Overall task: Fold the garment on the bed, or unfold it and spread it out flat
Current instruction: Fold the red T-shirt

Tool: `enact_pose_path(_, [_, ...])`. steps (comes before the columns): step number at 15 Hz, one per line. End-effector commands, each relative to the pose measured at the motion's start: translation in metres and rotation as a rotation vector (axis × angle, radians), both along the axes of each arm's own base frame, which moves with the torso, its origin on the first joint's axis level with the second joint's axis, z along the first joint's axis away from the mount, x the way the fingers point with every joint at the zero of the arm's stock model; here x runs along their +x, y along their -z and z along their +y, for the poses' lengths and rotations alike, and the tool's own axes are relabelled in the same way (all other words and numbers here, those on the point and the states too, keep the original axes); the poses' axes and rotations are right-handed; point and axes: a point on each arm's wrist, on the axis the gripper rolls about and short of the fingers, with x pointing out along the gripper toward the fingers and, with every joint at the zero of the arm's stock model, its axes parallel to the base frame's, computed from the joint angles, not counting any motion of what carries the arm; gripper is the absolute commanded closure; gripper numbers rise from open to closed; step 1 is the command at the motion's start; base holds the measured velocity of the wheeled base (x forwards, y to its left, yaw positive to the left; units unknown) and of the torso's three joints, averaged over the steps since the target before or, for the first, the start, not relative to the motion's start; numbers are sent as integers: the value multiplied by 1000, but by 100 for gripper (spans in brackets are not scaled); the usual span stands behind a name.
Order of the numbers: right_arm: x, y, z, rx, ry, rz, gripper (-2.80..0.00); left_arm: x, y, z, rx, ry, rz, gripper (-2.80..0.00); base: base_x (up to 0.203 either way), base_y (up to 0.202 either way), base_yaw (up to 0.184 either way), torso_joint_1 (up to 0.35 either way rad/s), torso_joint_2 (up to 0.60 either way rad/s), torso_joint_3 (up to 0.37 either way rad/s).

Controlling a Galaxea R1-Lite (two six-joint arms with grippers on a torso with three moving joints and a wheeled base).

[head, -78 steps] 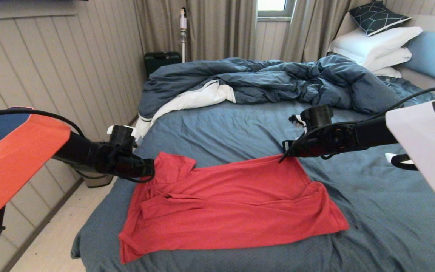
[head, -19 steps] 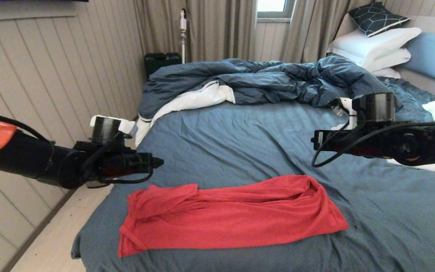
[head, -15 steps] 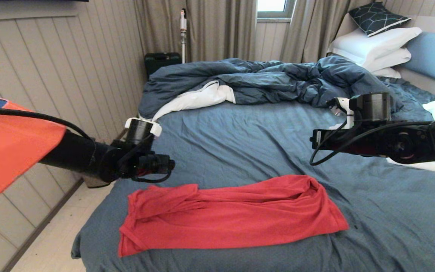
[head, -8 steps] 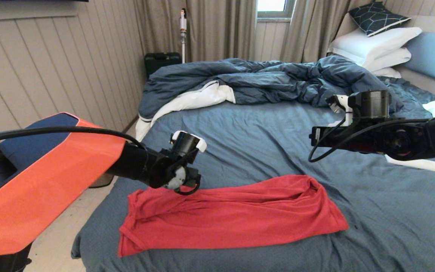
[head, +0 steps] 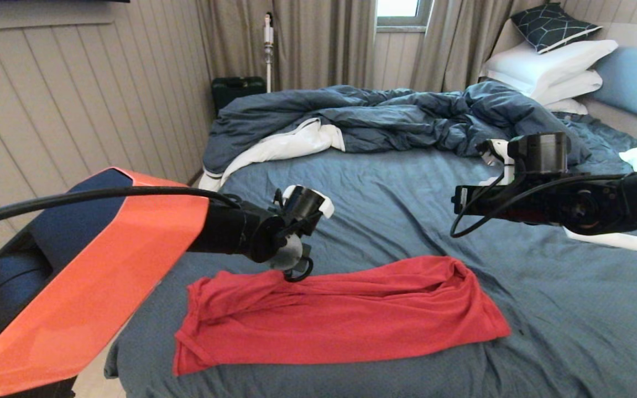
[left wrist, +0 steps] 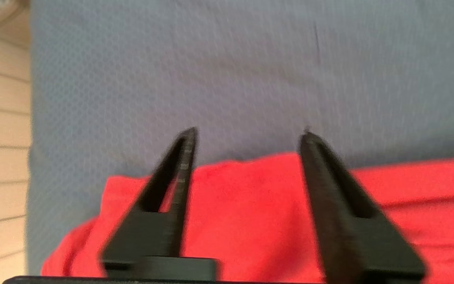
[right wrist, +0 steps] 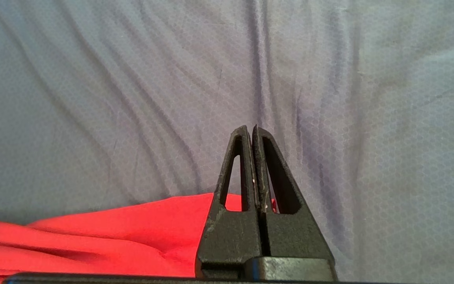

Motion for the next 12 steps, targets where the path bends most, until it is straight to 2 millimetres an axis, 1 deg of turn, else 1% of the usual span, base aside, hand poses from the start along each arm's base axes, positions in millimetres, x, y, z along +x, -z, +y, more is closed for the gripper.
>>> enact_pose_path(1, [0,-1,0,1,-1,-3,0,4,17,-11,53,-14,9,0,0,0,0,0,0,0])
enact_pose_path(3, [0,-2,0,0,-2,-6,0,11,25,-19,86,-33,17,0,0,0,0,0,0,0])
enact_pose_path(4, [-1,-2,0,1,-2,-6,0,12,28,-22,95,-35,23,-280,0,0,0,0,0,0])
enact_pose_path(6, [-1,-1,0,1,-1,-5,0,9,27,-25,116,-29,22,-280,0,0,0,0,0,0])
enact_pose_path(10, [0,0,1,2,-6,0,0,3,33,-25,186,-10,75,-280,0,0,0,0,0,0])
enact_pose_path(12, [0,1,1,2,-6,1,0,2,29,-27,170,1,66,-280,0,0,0,0,0,0])
